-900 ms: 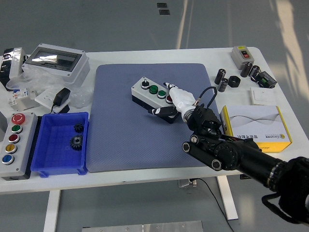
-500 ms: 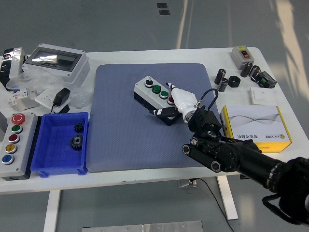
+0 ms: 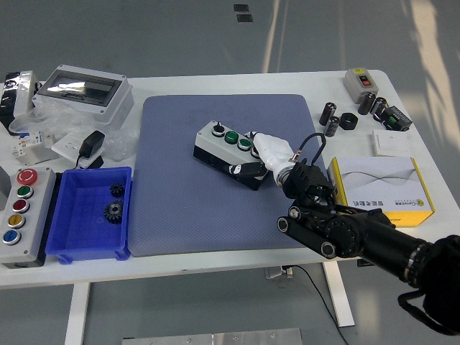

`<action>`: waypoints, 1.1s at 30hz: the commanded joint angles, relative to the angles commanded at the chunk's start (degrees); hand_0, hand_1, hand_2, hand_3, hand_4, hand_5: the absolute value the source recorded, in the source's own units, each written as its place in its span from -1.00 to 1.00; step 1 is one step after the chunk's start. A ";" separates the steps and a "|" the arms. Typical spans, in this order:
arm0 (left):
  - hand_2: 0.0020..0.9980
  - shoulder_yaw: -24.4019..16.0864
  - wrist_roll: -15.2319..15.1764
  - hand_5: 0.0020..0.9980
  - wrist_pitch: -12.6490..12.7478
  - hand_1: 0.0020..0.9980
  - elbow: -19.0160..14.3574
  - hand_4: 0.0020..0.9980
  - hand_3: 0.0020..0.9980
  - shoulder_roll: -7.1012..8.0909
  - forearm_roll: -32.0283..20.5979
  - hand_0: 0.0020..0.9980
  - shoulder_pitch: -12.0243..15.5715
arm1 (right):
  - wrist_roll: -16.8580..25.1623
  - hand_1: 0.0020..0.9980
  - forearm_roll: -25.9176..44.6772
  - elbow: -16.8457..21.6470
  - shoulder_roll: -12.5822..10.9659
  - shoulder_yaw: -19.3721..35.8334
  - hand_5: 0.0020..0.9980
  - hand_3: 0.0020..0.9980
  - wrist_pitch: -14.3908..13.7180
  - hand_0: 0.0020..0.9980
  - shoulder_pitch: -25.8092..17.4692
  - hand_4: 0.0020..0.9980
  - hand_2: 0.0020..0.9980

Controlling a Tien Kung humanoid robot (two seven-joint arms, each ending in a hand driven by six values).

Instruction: Pick up the button,place it on the desk,press the button,press the button

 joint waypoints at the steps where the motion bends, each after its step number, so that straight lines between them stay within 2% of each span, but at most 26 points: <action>1: 0.08 0.01 -0.03 -0.57 0.03 0.19 0.00 0.22 0.19 0.01 -0.06 0.25 0.06 | 1.03 -0.44 -0.44 1.22 -0.95 0.35 -1.00 -0.14 -0.08 -0.85 -0.11 -0.88 -0.24; 4: 0.08 0.15 -0.20 -0.57 0.14 0.19 0.00 0.22 0.19 -0.03 -0.42 0.25 0.21 | 4.22 -0.44 -1.34 4.99 -4.03 1.21 -1.00 -0.14 0.04 -0.85 -0.47 -0.88 -0.24; 5: 0.08 0.21 -0.26 -0.57 0.15 0.18 0.00 0.22 0.19 -0.05 -0.53 0.25 0.25 | 5.35 -0.52 -1.43 6.37 -5.12 1.40 -1.00 -0.48 0.18 -0.87 -0.60 -1.00 -0.39; 10: 0.08 0.11 -0.50 -0.57 0.19 0.18 0.00 0.22 0.19 -0.16 -0.45 0.25 0.36 | 12.05 -0.52 -2.44 14.29 -11.59 0.45 -1.00 -0.48 1.50 -0.87 -0.97 -1.00 -0.39; 11: 0.08 0.09 -0.56 -0.57 0.17 0.19 0.00 0.22 0.19 -0.17 -0.37 0.25 0.36 | 13.40 -0.53 -3.21 15.85 -12.94 0.06 -1.00 -0.59 1.68 -0.87 -1.27 -1.00 -0.46; 13: 0.08 0.07 -0.71 -0.57 0.13 0.19 0.00 0.22 0.19 -0.17 -0.23 0.25 0.34 | 16.17 -0.53 -4.73 19.07 -15.60 -0.08 -1.00 -0.59 2.14 -0.87 -2.66 -1.00 -0.46; 16: 0.08 0.15 -0.94 -0.57 0.11 0.19 0.00 0.22 0.19 -0.25 -0.19 0.25 0.29 | 19.57 -0.53 -7.77 22.85 -18.37 1.22 -1.00 -0.59 2.64 -0.87 -5.78 -1.00 -0.46; 18: 0.08 -0.06 -0.89 -0.56 0.05 0.19 0.00 0.22 0.19 -0.35 0.26 0.25 0.36 | 21.04 -0.53 -10.39 23.94 -18.68 2.56 -1.00 -0.59 2.31 -0.86 -7.76 -1.00 -0.47; 20: 0.08 -0.25 -0.84 -0.56 0.01 0.19 0.00 0.22 0.19 -0.42 0.63 0.25 0.38 | 21.29 -0.53 -13.04 22.96 -18.07 3.55 -1.00 -0.59 1.95 -0.86 -8.96 -1.00 -0.47; 22: 0.08 -0.39 -0.88 -0.56 -0.02 0.19 0.00 0.22 0.19 -0.45 0.93 0.25 0.28 | 21.15 -0.53 -15.79 20.64 -16.64 4.32 -1.00 -0.59 1.59 -0.86 -9.77 -1.00 -0.47; 23: 0.08 -0.47 -0.89 -0.55 -0.04 0.19 0.00 0.22 0.19 -0.45 1.08 0.25 0.22 | 21.18 -0.49 -17.00 19.56 -16.00 4.61 -1.00 -0.58 1.44 -0.75 -10.00 -1.00 -0.45; 28: 0.08 -0.66 -1.00 -0.55 -0.12 0.19 0.00 0.22 0.19 -0.41 1.50 0.25 -0.23 | 21.24 -0.49 -22.59 13.85 -13.77 4.99 -1.00 -0.58 0.75 -0.75 -10.28 -1.00 -0.45; 29: 0.08 -0.70 -1.01 -0.54 -0.13 0.18 0.00 0.22 0.19 -0.38 1.56 0.25 -0.32 | 21.09 -0.32 -23.11 13.01 -13.59 4.85 -1.00 -0.50 0.80 -0.40 -10.23 -0.99 -0.35; 33: 0.08 -0.80 -0.95 -0.54 -0.15 0.18 0.00 0.22 0.19 -0.23 1.71 0.25 -0.46 | 20.66 -0.32 -23.30 11.78 -13.53 4.25 -1.00 -0.50 1.19 -0.40 -10.00 -0.99 -0.35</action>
